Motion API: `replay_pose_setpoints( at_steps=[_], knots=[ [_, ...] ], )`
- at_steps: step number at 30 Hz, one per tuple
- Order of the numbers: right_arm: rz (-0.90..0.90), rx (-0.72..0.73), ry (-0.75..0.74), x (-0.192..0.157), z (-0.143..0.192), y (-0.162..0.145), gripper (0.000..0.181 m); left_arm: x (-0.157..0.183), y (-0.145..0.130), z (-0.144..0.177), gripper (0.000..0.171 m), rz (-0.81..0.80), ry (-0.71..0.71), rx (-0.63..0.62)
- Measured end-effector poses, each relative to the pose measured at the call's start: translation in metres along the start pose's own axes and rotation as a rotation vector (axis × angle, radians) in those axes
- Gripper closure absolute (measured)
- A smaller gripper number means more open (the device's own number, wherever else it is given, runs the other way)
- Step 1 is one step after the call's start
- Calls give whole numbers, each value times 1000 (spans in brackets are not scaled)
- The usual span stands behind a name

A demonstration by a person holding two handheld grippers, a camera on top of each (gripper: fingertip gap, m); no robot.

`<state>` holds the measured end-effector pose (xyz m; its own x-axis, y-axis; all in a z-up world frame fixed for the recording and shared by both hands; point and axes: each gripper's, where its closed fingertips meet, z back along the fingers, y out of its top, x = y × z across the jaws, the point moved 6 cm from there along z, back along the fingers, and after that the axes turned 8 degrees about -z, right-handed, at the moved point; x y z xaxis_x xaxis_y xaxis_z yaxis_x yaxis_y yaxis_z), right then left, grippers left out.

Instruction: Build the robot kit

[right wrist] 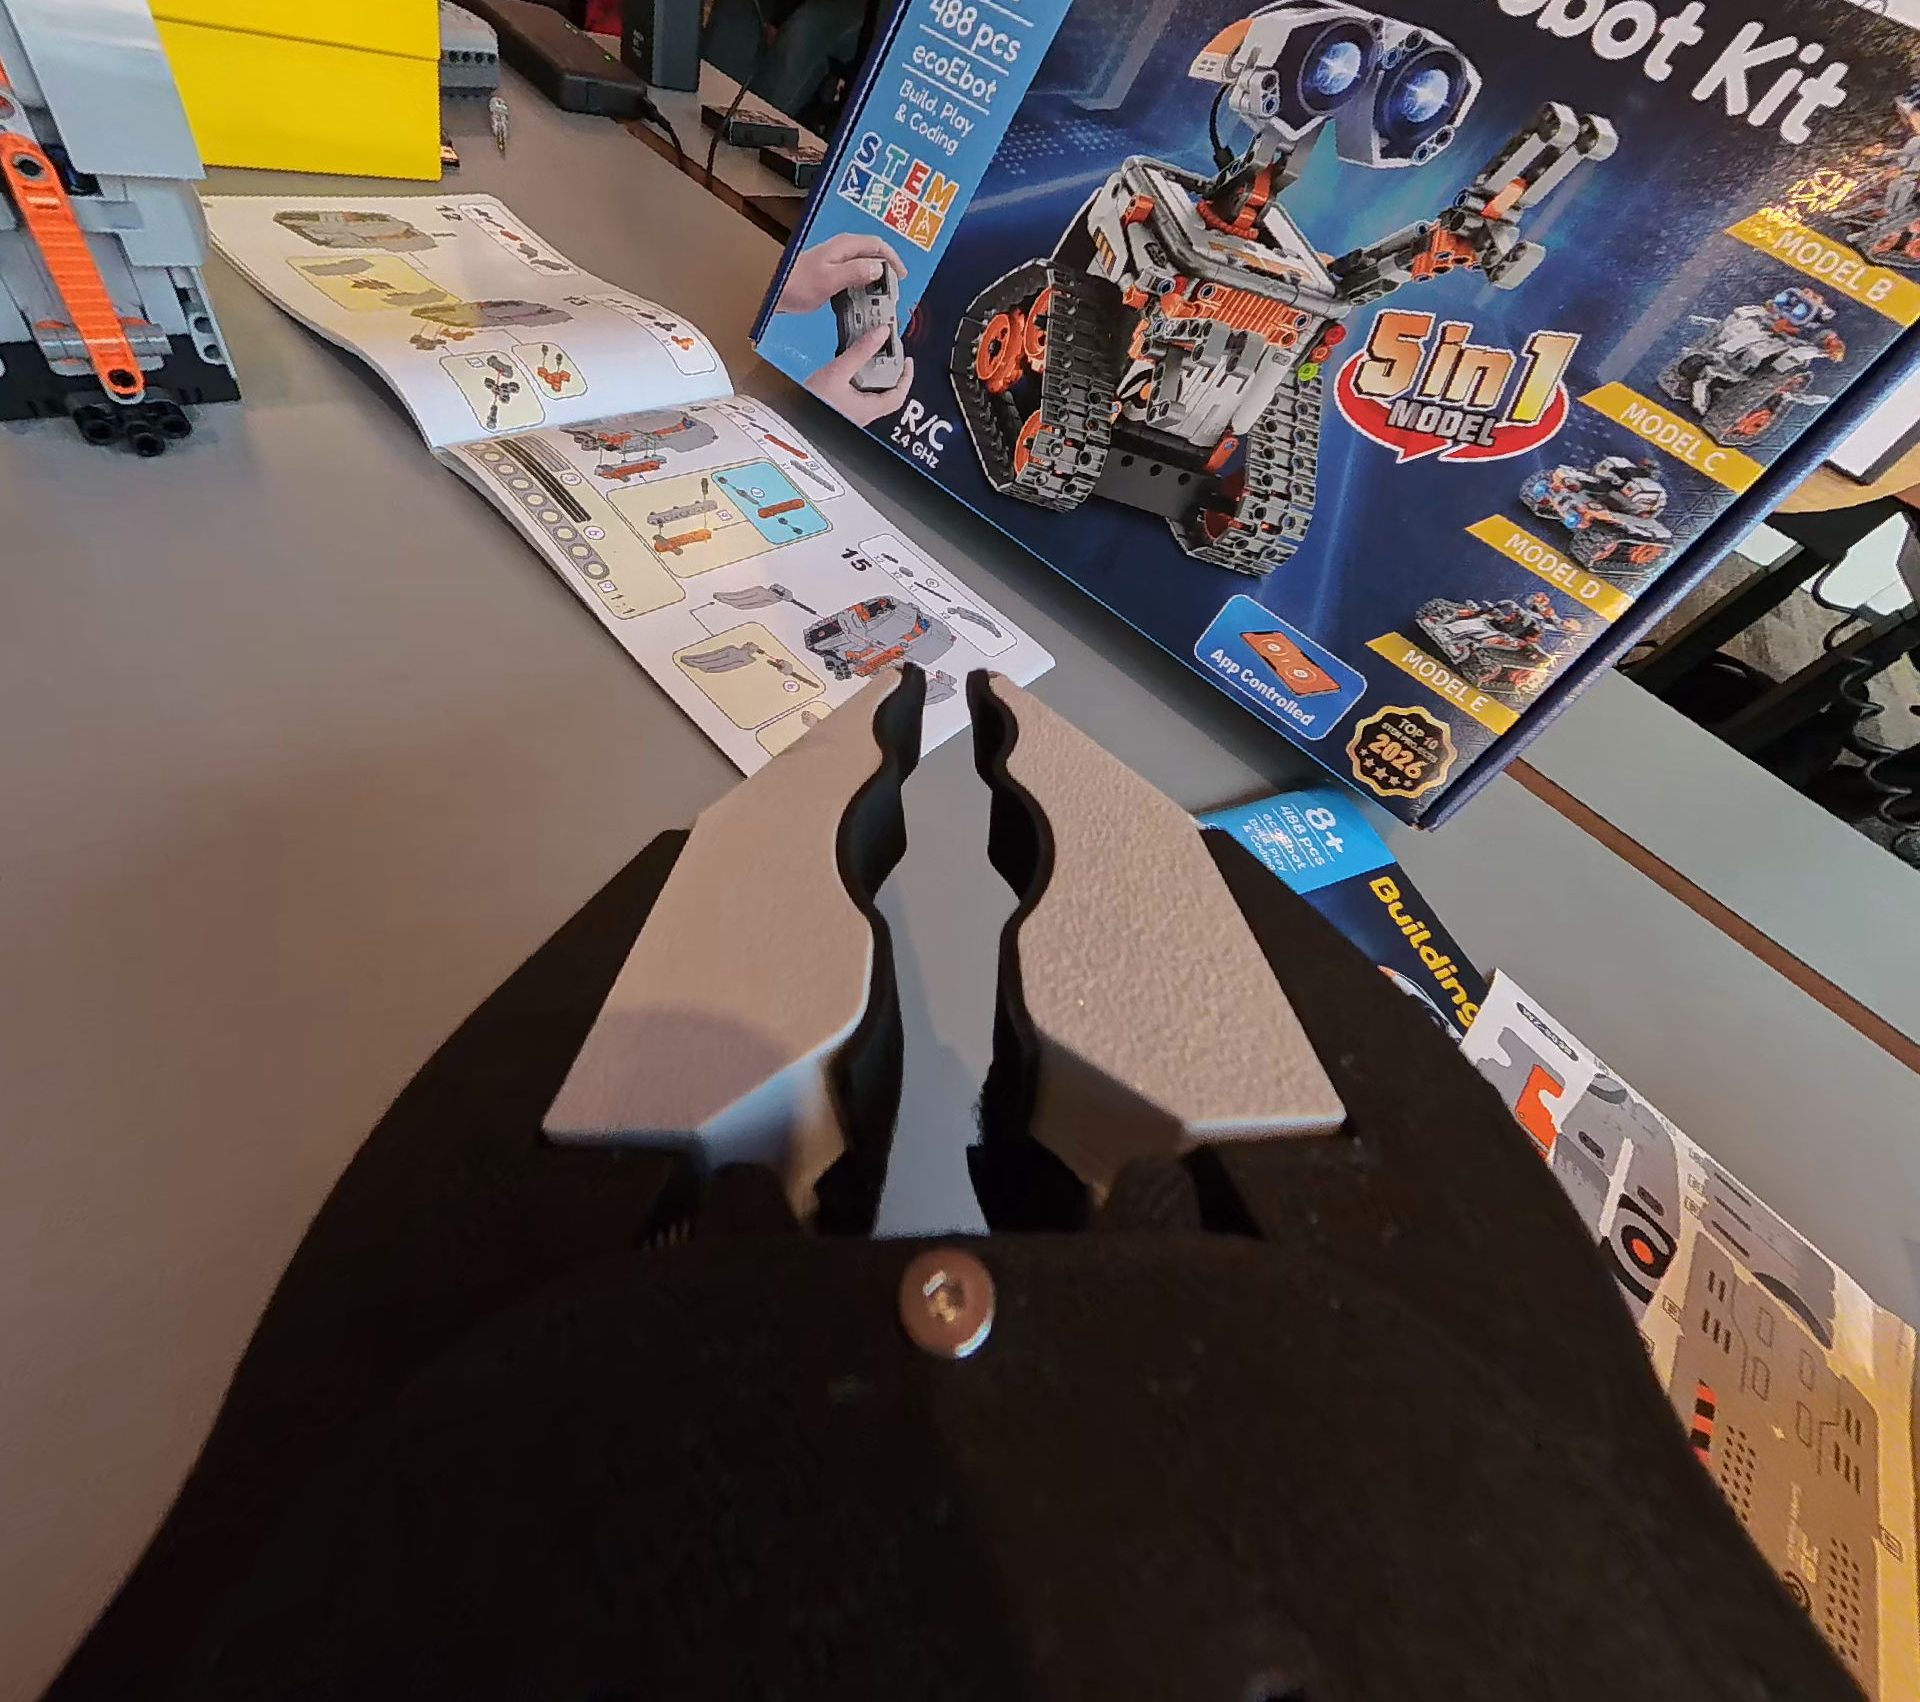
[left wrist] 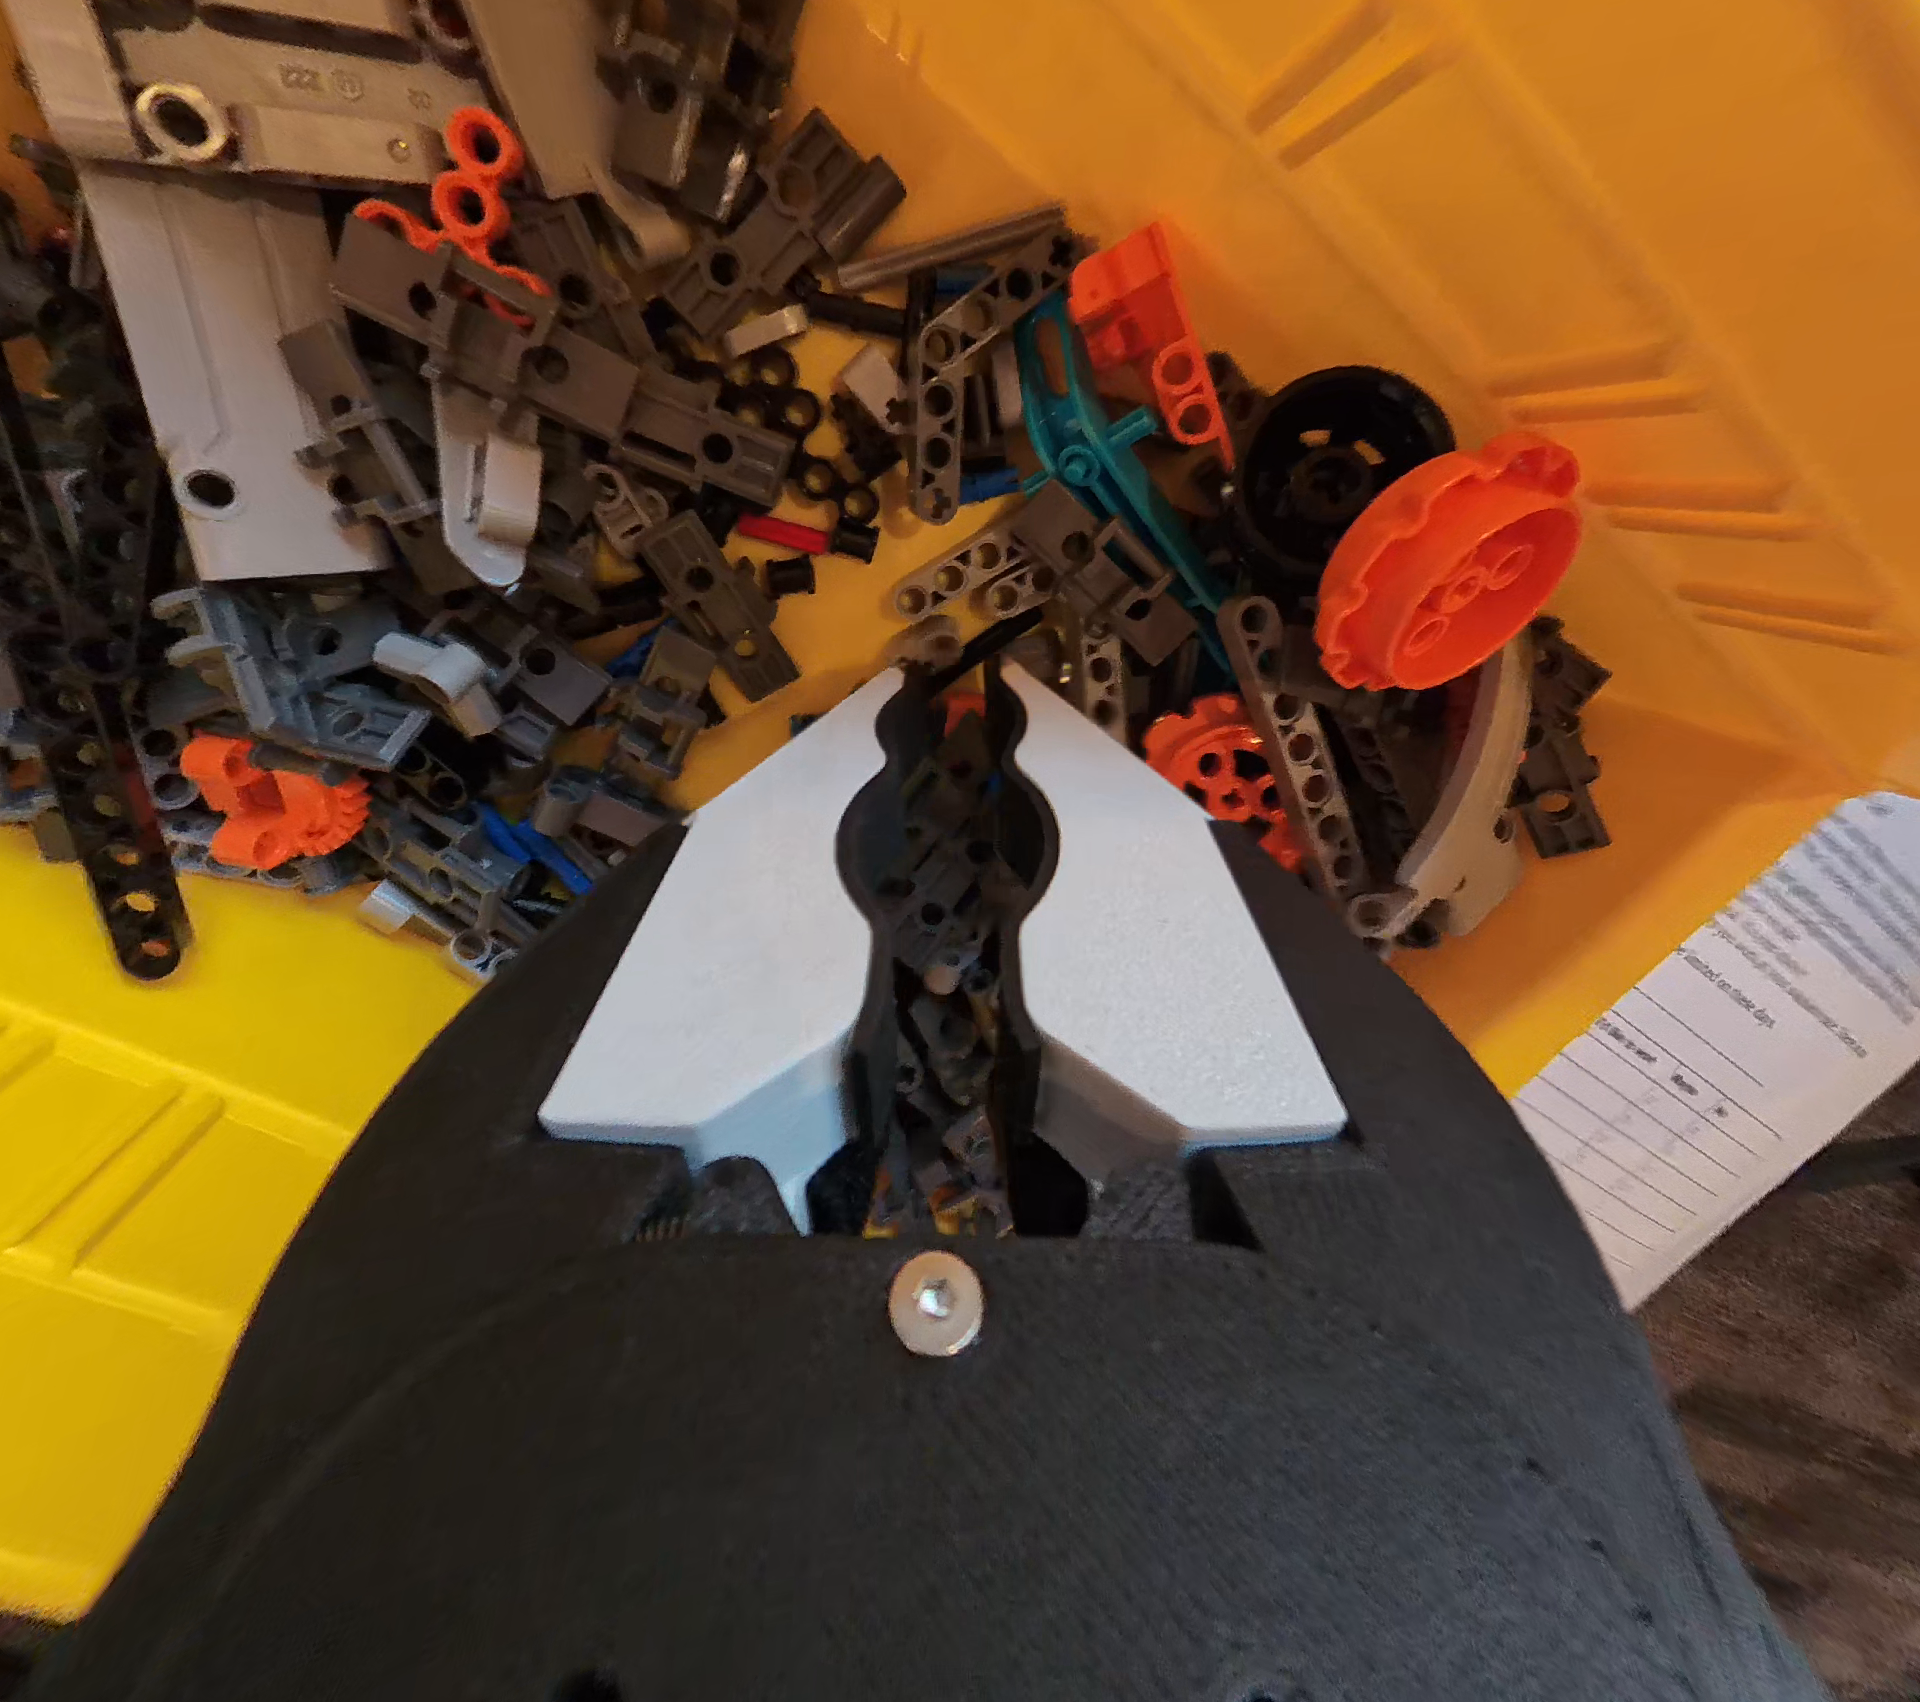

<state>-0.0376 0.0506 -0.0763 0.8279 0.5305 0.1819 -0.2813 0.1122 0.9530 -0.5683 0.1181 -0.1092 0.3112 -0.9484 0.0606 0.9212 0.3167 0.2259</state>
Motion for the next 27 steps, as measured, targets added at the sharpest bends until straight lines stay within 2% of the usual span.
replay_pose_setpoints(
  at_steps=[3,7,10,15,21,24,25,27],
  knots=[
    [-2,7,2,0,1,1,175,-15,-12,1,156,63,91,-59],
    [-4,1,6,0,-1,-1,175,-16,-9,9,156,90,94,13],
    [9,0,6,-2,-2,-2,176,-8,-3,14,160,33,47,52],
    [28,-4,1,-3,-4,-3,176,4,1,2,158,-79,-48,-4],
    [40,-21,-9,-3,-5,-7,176,7,8,-7,157,-319,16,-95],
    [35,-26,-10,-2,-6,-9,176,0,3,-8,155,-405,89,-212],
    [34,-28,-10,-2,-6,-9,176,0,4,-9,152,-404,87,-217],
    [34,-30,-9,-1,-7,-9,176,-1,4,-9,157,-349,41,-216]
  ],
)
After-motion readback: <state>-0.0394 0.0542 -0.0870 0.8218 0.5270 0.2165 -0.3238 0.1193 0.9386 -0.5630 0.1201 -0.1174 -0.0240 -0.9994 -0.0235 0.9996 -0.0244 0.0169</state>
